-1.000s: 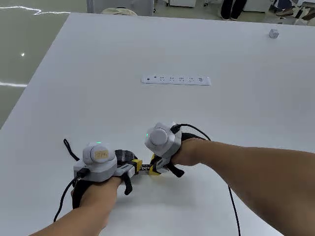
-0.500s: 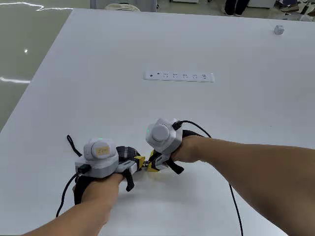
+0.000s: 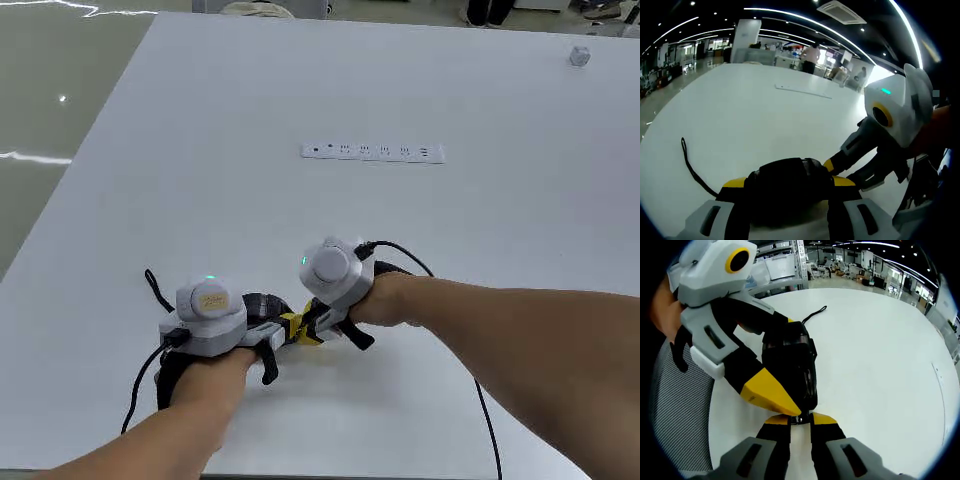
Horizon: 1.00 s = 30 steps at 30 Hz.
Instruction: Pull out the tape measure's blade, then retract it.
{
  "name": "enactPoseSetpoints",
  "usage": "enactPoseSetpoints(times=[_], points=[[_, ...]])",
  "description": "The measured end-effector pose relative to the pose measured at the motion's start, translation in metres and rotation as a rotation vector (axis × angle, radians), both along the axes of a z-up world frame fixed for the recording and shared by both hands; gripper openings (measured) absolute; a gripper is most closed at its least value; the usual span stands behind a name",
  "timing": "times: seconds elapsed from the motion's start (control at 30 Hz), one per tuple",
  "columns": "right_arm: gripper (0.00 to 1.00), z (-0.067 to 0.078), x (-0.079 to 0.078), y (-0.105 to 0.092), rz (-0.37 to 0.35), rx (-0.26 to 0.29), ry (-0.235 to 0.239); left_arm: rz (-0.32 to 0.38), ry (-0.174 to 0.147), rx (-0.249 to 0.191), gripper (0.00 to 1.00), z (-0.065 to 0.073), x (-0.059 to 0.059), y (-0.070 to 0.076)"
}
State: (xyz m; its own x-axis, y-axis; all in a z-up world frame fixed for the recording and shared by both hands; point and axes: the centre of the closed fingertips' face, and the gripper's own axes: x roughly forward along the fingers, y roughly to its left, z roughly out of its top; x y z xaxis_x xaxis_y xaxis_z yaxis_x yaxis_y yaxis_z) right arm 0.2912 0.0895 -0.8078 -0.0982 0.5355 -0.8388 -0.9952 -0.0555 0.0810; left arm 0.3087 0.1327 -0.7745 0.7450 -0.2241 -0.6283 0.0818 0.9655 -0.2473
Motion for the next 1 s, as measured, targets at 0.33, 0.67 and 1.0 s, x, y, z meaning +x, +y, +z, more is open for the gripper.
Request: enactPoseSetpoints(times=[0.33,0.67,1.0], points=[[0.15,0.002,0.004,-0.014,0.038,-0.006,-0.034,-0.001,-0.001,0.0,0.59,0.001,-0.001,0.0],[0.1,0.001,-0.002,-0.011,0.053,0.015,-0.044,-0.001,-0.001,-0.005,0.59,0.002,-0.002,0.0],[0.24,0.001,0.007,-0.027,-0.043,0.01,-0.05,0.004,-0.004,0.006,0.61,0.002,0.0,-0.002]])
